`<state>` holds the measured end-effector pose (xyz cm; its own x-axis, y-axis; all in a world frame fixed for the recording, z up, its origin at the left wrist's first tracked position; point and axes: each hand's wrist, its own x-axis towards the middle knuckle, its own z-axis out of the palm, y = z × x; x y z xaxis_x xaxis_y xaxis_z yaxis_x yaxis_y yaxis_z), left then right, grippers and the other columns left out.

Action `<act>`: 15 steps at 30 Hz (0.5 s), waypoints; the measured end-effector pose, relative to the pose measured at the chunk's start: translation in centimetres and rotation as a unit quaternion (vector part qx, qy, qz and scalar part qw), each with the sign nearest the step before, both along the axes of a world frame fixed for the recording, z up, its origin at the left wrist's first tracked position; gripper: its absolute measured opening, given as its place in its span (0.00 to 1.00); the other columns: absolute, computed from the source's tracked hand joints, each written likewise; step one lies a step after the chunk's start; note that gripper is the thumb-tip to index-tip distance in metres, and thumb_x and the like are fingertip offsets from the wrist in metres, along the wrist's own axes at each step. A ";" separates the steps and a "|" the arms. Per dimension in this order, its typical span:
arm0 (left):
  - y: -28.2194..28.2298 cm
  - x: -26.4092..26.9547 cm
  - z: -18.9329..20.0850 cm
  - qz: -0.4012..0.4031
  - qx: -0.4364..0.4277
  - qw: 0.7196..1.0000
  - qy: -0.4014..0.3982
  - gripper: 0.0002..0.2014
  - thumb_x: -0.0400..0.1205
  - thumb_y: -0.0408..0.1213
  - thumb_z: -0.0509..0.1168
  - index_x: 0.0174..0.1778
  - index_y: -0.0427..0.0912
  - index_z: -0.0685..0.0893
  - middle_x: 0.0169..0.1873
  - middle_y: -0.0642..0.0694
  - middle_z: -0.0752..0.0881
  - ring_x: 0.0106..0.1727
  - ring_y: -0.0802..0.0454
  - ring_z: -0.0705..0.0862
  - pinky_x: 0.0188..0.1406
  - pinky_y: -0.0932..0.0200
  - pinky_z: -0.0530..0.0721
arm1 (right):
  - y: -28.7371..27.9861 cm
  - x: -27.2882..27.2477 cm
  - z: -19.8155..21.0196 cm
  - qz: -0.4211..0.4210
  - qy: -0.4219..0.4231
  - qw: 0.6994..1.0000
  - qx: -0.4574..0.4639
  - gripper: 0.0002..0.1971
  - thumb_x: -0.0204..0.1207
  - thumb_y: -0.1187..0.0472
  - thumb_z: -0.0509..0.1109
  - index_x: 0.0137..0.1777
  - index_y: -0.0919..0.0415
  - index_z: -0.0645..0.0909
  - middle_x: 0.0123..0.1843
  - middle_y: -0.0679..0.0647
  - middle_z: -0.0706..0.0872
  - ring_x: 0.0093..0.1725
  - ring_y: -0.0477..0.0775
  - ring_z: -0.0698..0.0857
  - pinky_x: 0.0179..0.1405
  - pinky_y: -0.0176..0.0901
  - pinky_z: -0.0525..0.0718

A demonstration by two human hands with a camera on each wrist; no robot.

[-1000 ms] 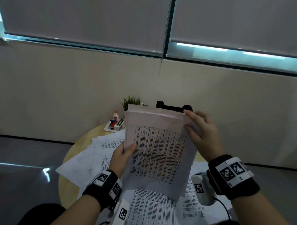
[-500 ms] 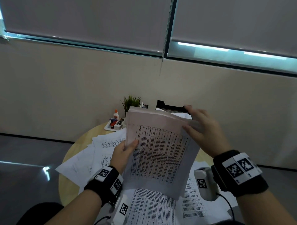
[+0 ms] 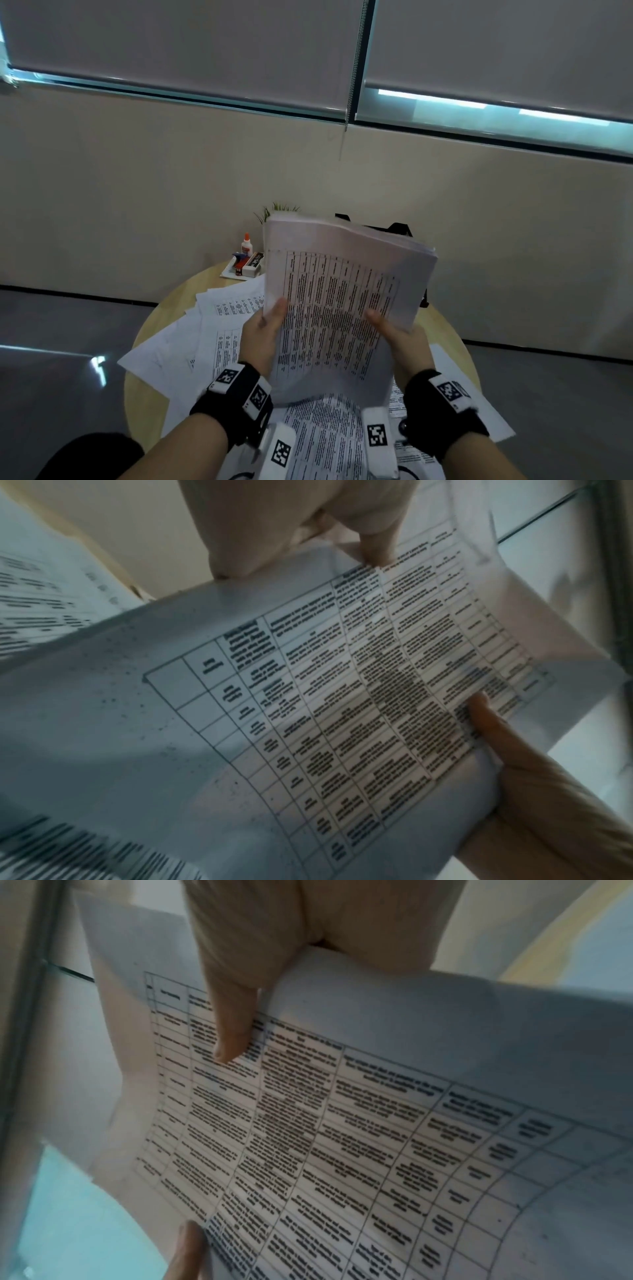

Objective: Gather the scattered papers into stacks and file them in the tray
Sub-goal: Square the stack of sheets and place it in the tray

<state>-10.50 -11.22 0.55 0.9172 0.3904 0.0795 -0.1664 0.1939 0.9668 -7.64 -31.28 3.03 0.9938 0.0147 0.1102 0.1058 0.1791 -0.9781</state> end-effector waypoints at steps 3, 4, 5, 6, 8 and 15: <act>0.0 -0.2 0.3 0.019 -0.028 0.999 -0.023 0.31 0.73 0.65 0.65 0.65 0.46 0.82 0.58 0.49 0.87 0.63 0.48 0.84 0.68 0.42 0.78 | 0.1 0.1 0.8 -0.010 -0.034 0.999 -0.012 0.10 0.67 0.63 0.78 0.49 0.54 0.88 0.45 0.49 0.93 0.51 0.53 0.90 0.54 0.47 0.85; -0.1 -0.3 0.7 0.023 -0.034 0.999 -0.030 0.29 0.74 0.62 0.65 0.65 0.46 0.81 0.59 0.49 0.87 0.63 0.48 0.83 0.67 0.43 0.78 | 0.1 0.1 0.9 -0.016 -0.038 0.999 -0.023 0.09 0.68 0.63 0.78 0.48 0.55 0.88 0.45 0.50 0.93 0.51 0.53 0.90 0.54 0.49 0.86; -0.2 -0.3 1.0 0.029 -0.031 0.998 -0.039 0.27 0.74 0.58 0.65 0.63 0.45 0.80 0.57 0.48 0.87 0.62 0.46 0.84 0.64 0.44 0.80 | 0.0 0.1 0.9 -0.025 -0.041 0.998 -0.034 0.08 0.69 0.64 0.78 0.47 0.55 0.88 0.44 0.49 0.93 0.50 0.53 0.90 0.54 0.50 0.86; -0.3 -0.4 1.6 0.032 -0.018 0.998 -0.054 0.24 0.73 0.56 0.65 0.60 0.44 0.80 0.54 0.47 0.88 0.59 0.45 0.85 0.60 0.45 0.83 | -0.1 0.1 0.9 -0.034 -0.045 0.998 -0.038 0.08 0.69 0.65 0.78 0.47 0.55 0.88 0.42 0.47 0.93 0.50 0.52 0.90 0.53 0.49 0.87; -0.6 -0.5 3.6 0.032 0.008 0.995 -0.091 0.24 0.72 0.54 0.64 0.59 0.42 0.79 0.51 0.47 0.88 0.54 0.48 0.87 0.51 0.53 0.85 | -0.4 0.3 0.7 -0.042 -0.052 0.997 -0.042 0.09 0.68 0.66 0.79 0.47 0.54 0.88 0.42 0.46 0.93 0.50 0.51 0.90 0.51 0.46 0.86; -1.0 0.9 10.4 0.117 0.034 0.980 -0.156 0.24 0.76 0.58 0.63 0.25 0.47 0.63 0.23 0.52 0.66 0.27 0.53 0.65 0.31 0.58 0.65 | -0.7 0.9 0.7 -0.039 -0.061 0.996 -0.053 0.09 0.67 0.66 0.79 0.46 0.56 0.89 0.45 0.52 0.93 0.50 0.55 0.90 0.54 0.54 0.86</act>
